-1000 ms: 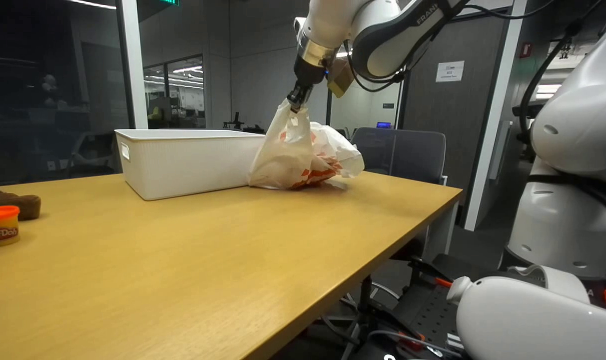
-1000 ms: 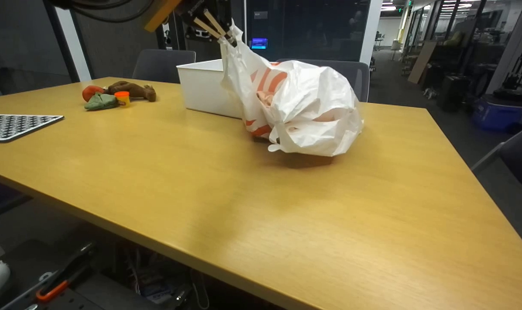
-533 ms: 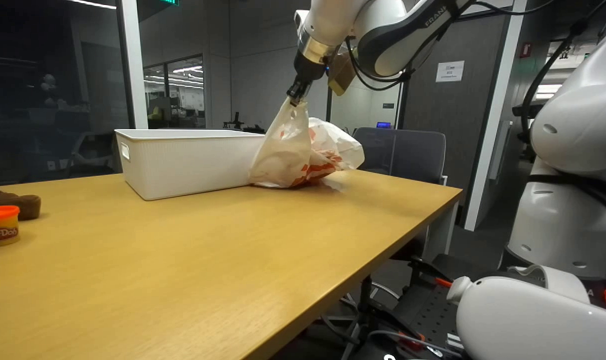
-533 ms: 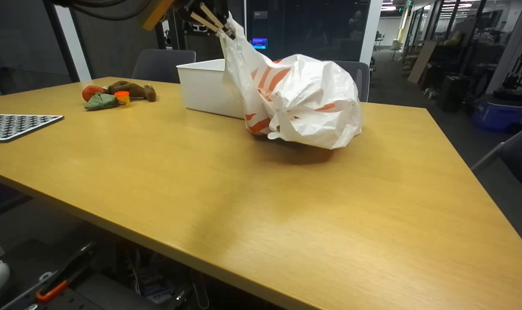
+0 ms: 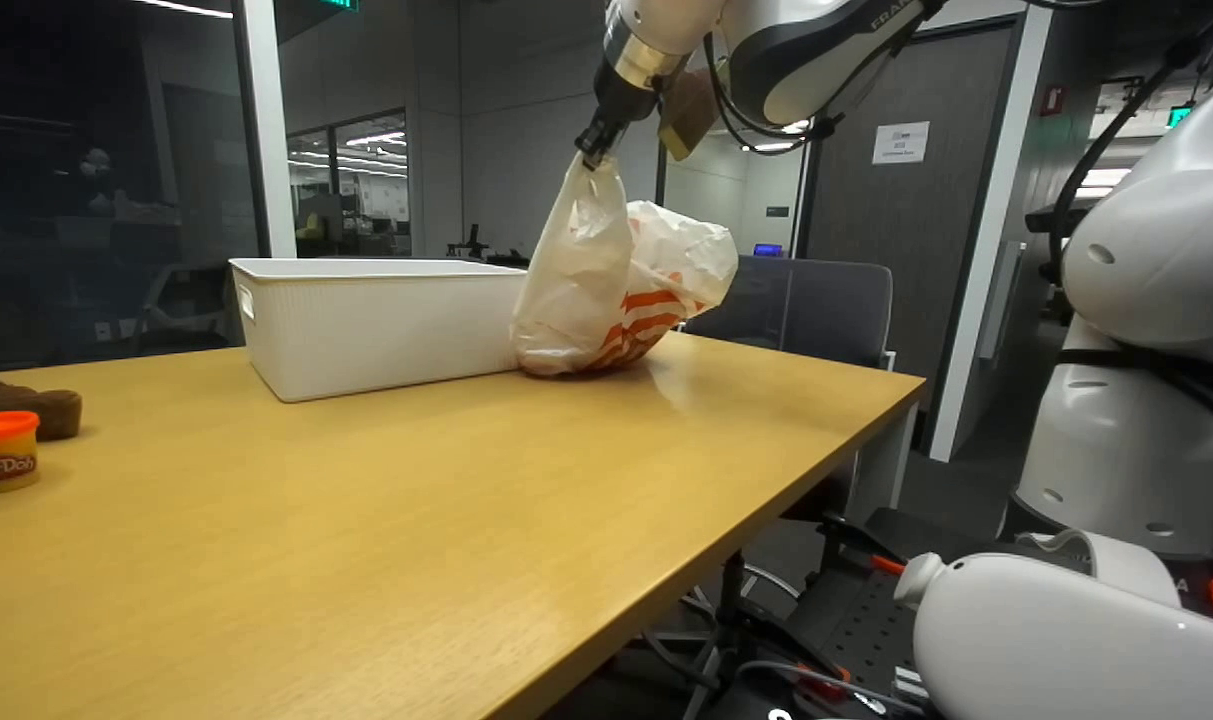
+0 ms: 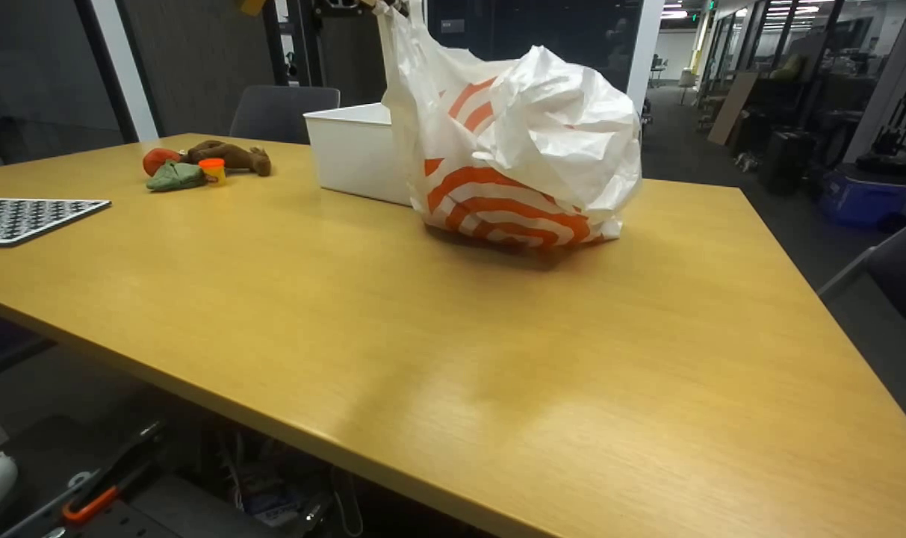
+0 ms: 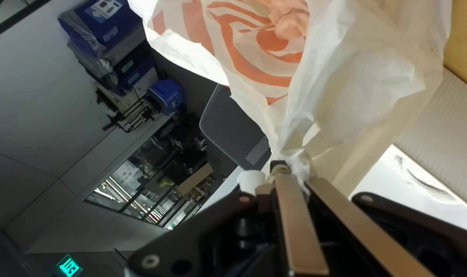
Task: Put the two shirts inside the plastic bag
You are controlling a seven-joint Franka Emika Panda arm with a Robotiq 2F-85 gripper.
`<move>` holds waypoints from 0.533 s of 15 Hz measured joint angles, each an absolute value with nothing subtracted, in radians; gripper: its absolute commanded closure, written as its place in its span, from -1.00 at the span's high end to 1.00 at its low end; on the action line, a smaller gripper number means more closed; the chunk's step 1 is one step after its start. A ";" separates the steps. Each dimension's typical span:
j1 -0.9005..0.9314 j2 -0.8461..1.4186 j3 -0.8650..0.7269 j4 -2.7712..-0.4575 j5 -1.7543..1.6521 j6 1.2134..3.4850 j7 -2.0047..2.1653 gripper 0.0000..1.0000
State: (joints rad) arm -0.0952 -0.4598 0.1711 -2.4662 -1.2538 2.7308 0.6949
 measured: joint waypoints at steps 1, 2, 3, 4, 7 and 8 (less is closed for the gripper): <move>-0.095 -0.459 0.171 -2.470 -1.254 2.731 0.695 -0.99; -0.095 -0.456 0.171 -2.474 -1.254 2.731 0.695 -0.99; -0.095 -0.450 0.171 -2.479 -1.254 2.730 0.695 -0.47; -0.094 -0.444 0.171 -2.487 -1.254 2.730 0.694 -0.46; -0.092 -0.421 0.171 -2.508 -1.253 2.728 0.694 -0.01; -0.091 -0.414 0.171 -2.512 -1.247 2.720 0.690 0.14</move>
